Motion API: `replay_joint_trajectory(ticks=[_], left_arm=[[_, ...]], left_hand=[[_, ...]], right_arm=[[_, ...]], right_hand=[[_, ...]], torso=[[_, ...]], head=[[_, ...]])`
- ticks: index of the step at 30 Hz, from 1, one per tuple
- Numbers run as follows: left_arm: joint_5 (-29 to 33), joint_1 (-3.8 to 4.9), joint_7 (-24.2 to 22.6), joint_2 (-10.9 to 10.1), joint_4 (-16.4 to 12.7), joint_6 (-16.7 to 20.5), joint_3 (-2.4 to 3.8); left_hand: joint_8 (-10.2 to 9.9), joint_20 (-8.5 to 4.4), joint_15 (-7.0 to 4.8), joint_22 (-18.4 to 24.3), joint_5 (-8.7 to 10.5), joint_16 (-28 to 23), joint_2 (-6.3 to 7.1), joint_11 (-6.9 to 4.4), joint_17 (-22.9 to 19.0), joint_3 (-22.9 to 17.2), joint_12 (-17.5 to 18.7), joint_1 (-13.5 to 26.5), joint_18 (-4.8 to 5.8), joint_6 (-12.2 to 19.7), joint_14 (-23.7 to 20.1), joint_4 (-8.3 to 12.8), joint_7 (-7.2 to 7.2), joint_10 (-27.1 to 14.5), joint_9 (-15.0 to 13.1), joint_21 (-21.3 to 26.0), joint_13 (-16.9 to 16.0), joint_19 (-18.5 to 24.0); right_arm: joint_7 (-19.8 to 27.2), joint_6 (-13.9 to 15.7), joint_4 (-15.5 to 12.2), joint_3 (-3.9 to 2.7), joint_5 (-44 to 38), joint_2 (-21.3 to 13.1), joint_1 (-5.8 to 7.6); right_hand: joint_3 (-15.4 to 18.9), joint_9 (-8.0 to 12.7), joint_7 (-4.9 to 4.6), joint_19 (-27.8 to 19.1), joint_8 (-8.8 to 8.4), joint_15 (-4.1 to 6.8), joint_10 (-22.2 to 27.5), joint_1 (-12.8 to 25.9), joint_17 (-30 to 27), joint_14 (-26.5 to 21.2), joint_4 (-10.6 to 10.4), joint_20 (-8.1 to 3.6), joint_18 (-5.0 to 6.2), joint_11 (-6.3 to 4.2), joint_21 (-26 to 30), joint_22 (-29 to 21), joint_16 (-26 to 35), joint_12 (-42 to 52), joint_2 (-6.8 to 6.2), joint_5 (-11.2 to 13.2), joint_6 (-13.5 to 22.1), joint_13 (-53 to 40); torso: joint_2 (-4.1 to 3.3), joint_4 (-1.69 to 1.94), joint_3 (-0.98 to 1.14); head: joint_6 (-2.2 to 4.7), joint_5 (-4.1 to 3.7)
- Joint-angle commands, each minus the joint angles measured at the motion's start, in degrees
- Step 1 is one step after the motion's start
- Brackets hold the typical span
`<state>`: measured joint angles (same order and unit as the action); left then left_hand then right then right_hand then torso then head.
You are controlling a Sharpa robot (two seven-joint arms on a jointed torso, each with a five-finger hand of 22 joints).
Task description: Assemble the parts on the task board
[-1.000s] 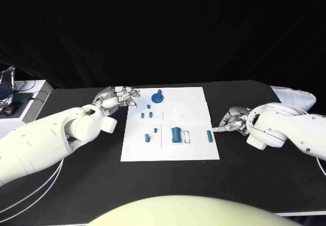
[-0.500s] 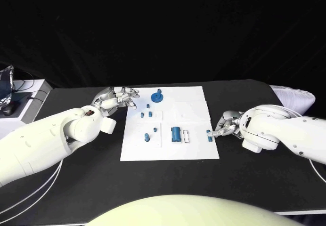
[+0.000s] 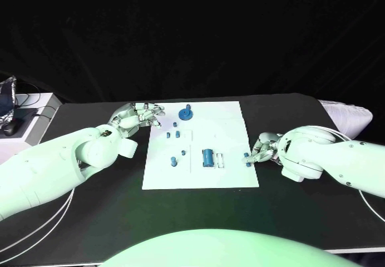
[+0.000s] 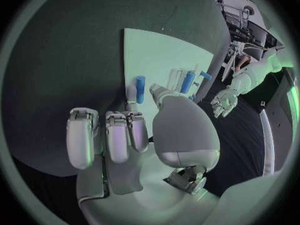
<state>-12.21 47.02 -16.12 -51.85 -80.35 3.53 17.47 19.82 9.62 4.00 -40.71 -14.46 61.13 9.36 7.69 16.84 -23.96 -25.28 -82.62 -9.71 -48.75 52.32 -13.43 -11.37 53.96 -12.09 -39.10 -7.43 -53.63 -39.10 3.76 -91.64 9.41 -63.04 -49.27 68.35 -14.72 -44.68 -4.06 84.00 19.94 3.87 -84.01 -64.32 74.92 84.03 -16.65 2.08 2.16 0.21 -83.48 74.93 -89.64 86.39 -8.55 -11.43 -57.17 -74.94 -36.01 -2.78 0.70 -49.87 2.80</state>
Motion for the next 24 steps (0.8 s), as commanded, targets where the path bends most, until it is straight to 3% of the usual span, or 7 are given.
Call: replay_joint_trajectory(ticks=[1,7,15,17,24], left_arm=[[0.5,-0.05,-0.3,0.0,-0.2,-1.1,0.05],[0.6,-0.07,-0.3,0.0,-0.2,-1.1,0.05],[0.6,-0.08,-0.2,-0.1,-0.2,-1.1,0.05],[0.6,-0.09,-0.2,-0.1,-0.2,-1.1,0.05],[0.6,-0.09,0.0,-0.2,-0.2,-1.1,0.05]], left_hand=[[-0.2,0.03,0.2,0.0,0.13,-0.2,-0.01,0.16,0.1,-0.3,-0.2,0.4,-0.72,0.4,-0.1,-0.2,0.03,0.0,0.1,0.3,0.1,0.3],[-0.2,0.03,0.2,0.0,0.13,-0.2,-0.01,0.16,0.1,-0.3,-0.2,0.4,-0.72,0.4,-0.1,-0.2,0.03,0.0,0.1,0.3,0.1,0.3],[-0.2,0.03,0.19,0.0,0.12,-0.2,-0.06,0.16,0.1,-0.4,-0.2,0.4,-0.72,0.3,-0.1,-0.1,0.04,0.0,0.1,0.3,0.1,0.3],[-0.2,0.03,0.19,0.0,0.12,-0.2,-0.06,0.16,0.1,-0.4,-0.2,0.4,-0.72,0.3,-0.1,-0.1,0.04,0.0,0.1,0.3,0.1,0.3],[-0.1,0.03,0.18,0.1,0.1,-0.2,-0.1,0.15,0.1,-0.4,-0.2,0.4,-0.73,0.3,-0.1,-0.1,0.05,0.0,0.1,0.3,0.1,0.3]], right_arm=[[-0.6,1.2,0.5,0.04,-4.4,0.5,-0.33],[-0.7,0.7,1.0,0.14,-7.1,1.6,-0.94],[-0.8,-0.4,1.5,0.35,-9.0,2.2,-1.47],[-0.7,-0.4,1.6,0.38,-9.2,2.3,-1.59],[-0.4,-0.3,1.5,0.42,-8.3,2.5,-1.83]], right_hand=[[-0.2,-0.1,0.19,4.9,0.32,0.11,-3.6,-1.0,14.8,5.9,0.3,-0.01,-1.03,-0.53,-0.1,13.6,-0.2,-0.1,-0.07,-0.3,-0.2,-12.3],[-0.9,-0.5,0.25,4.9,0.39,0.21,-3.6,-3.1,14.8,5.9,0.7,-0.15,-1.02,-0.61,-0.1,13.6,-0.2,-0.1,-0.54,0.0,0.1,-12.3],[-4.4,-0.5,0.21,4.9,-0.31,0.25,-3.4,-9.8,14.9,5.9,3.5,-0.24,-1.04,-0.62,-0.1,13.6,-0.3,-0.4,-1.56,-0.3,0.7,-12.2],[-6.1,-0.1,0.06,4.9,-0.86,0.16,-3.4,-11.3,14.9,5.9,4.2,-0.2,-1.05,-0.51,-0.2,13.6,-0.3,-0.4,-1.58,1.2,0.8,-12.2],[-13.4,0.9,-0.63,4.9,-2.79,-0.27,-3.3,-13.1,15.0,5.9,7.9,0.11,-1.07,0.02,-0.3,13.6,-0.3,-0.4,-2.57,-6.9,0.5,-12.2]], torso=[[-0.06,0.03,0.06],[-0.05,-0.04,0.06],[0.01,-0.05,0.01],[0.01,-0.05,0.02],[-0.01,-0.02,0.0]], head=[[-0.03,0.16],[-0.13,0.27],[-0.13,0.25],[-0.13,0.28],[-0.13,0.29]])
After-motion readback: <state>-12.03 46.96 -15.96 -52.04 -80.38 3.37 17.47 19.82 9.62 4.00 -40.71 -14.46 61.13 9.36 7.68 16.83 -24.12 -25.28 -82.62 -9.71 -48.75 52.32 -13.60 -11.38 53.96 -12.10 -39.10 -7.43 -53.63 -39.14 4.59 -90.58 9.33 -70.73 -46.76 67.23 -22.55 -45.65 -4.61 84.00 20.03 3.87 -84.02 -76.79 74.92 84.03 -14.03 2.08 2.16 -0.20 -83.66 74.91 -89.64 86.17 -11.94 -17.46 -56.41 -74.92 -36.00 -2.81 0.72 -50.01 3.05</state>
